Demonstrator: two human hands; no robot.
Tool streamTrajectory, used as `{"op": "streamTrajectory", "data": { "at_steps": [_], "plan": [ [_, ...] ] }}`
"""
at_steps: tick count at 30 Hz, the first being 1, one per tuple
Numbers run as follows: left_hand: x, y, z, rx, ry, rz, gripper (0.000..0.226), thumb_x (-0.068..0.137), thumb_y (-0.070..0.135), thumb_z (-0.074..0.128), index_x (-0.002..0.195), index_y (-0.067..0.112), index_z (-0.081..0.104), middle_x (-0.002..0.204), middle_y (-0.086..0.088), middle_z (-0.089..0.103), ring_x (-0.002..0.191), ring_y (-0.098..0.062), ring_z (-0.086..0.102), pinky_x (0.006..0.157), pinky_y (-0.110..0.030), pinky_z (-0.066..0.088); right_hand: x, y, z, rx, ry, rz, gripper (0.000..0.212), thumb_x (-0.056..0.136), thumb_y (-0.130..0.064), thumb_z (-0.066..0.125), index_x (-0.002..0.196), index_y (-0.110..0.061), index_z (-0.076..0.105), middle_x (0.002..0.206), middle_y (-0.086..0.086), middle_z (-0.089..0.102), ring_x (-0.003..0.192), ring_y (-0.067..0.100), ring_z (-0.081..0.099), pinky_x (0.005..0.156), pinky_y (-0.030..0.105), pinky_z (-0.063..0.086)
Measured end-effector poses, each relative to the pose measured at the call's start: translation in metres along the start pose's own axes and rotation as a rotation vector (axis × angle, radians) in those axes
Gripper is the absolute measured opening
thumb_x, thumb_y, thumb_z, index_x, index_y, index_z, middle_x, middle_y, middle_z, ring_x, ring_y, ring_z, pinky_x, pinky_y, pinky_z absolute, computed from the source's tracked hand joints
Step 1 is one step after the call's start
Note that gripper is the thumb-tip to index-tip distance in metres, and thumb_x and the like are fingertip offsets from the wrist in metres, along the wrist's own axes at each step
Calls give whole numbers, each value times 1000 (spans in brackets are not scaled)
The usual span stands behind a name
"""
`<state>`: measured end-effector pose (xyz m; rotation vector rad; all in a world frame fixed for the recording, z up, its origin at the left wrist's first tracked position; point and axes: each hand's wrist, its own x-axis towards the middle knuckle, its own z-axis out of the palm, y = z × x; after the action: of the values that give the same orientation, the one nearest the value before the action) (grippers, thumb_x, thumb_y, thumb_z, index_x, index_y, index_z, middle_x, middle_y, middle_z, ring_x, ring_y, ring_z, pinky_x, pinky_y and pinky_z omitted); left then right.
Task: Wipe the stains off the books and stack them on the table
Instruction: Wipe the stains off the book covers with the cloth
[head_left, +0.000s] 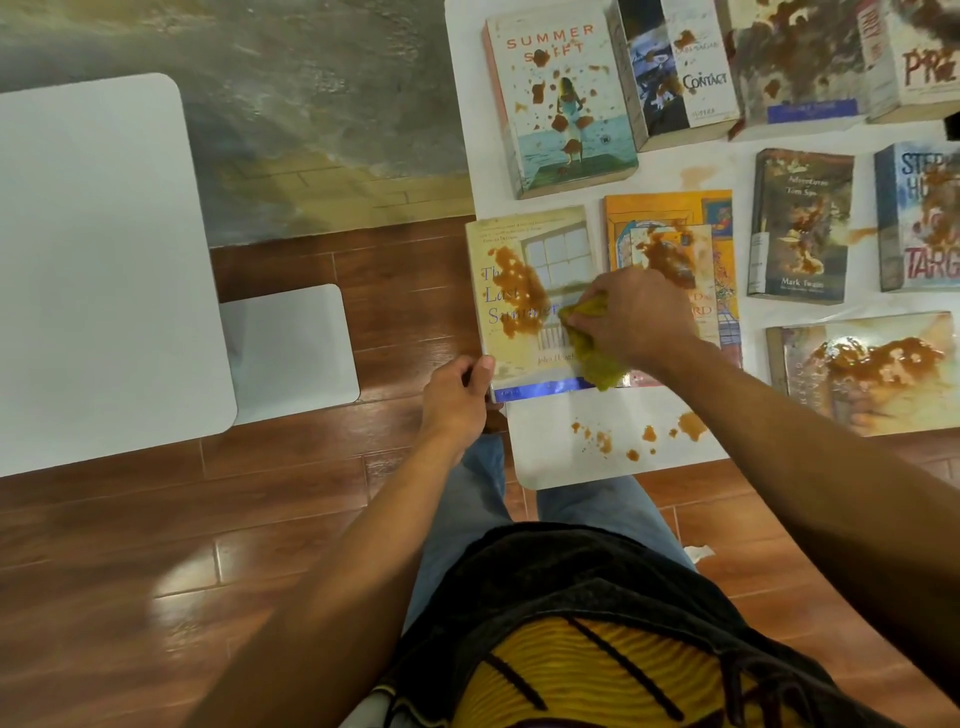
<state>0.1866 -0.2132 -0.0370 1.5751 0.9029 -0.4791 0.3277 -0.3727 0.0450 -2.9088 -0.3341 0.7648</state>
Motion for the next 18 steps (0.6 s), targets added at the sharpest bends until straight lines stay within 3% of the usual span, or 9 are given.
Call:
{"op": "streamTrajectory", "data": {
  "at_steps": [3, 7, 12, 16, 18],
  "plan": [
    [-2, 1, 0, 0, 14, 16, 27, 104, 38, 50, 109, 16, 66, 102, 5, 74, 81, -10, 74, 77, -37, 63, -4, -5, 2, -26, 18, -15, 31, 89, -52, 67, 103, -24, 72, 93, 0, 69, 82, 21, 64, 70, 34, 56],
    [-2, 6, 0, 21, 18, 22, 28, 104, 37, 50, 111, 16, 66, 104, 4, 73, 78, -8, 73, 64, -23, 60, -20, -9, 13, -192, -68, -240, 33, 92, -53, 62, 106, -24, 71, 96, -1, 66, 83, 18, 59, 67, 29, 43],
    [-3, 7, -1, 29, 22, 19, 28, 104, 37, 49, 110, 14, 65, 106, 3, 73, 81, -9, 73, 61, -19, 57, -1, -8, 0, -60, 38, -69, 32, 90, -52, 66, 106, -25, 71, 99, 2, 70, 89, 22, 62, 73, 34, 53],
    [-3, 8, -1, 61, 13, 22, 30, 104, 38, 50, 108, 14, 67, 105, 2, 73, 82, -10, 73, 59, -17, 55, -23, -15, 15, -158, -115, -327, 29, 90, -52, 64, 103, -27, 69, 98, -1, 66, 87, 21, 62, 71, 33, 49],
    [-1, 8, -3, 93, 6, 29, 30, 103, 39, 52, 108, 14, 68, 105, 2, 73, 86, -11, 72, 60, -17, 55, -25, -12, 14, -188, -110, -367, 30, 90, -52, 64, 104, -26, 67, 101, -1, 65, 91, 24, 64, 72, 34, 49]
  ]
}}
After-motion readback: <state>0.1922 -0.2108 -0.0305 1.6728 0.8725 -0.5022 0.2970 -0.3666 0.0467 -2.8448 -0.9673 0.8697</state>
